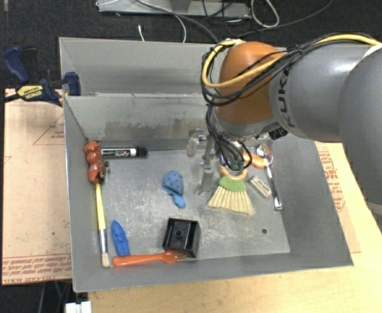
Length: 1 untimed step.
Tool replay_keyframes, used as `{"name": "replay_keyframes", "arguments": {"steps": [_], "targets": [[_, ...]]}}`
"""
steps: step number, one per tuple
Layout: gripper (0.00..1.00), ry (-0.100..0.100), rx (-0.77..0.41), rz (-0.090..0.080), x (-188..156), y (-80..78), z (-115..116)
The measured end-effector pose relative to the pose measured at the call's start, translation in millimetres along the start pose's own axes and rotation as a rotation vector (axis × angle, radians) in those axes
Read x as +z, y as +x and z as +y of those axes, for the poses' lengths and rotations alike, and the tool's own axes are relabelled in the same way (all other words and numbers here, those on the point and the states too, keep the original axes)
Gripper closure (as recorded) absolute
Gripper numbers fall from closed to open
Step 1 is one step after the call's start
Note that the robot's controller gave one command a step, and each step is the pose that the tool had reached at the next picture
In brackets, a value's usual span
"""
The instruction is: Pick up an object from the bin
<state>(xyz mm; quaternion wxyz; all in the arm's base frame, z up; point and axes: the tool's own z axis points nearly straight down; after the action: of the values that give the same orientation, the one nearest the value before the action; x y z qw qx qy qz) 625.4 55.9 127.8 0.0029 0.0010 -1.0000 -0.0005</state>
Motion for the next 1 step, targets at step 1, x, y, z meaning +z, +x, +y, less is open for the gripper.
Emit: {"name": "replay_keyframes", "arguments": {"steps": [1], "targets": [[0.0, 0.0, 0.001, -0.007, -4.7, -2.0, -0.2]]}}
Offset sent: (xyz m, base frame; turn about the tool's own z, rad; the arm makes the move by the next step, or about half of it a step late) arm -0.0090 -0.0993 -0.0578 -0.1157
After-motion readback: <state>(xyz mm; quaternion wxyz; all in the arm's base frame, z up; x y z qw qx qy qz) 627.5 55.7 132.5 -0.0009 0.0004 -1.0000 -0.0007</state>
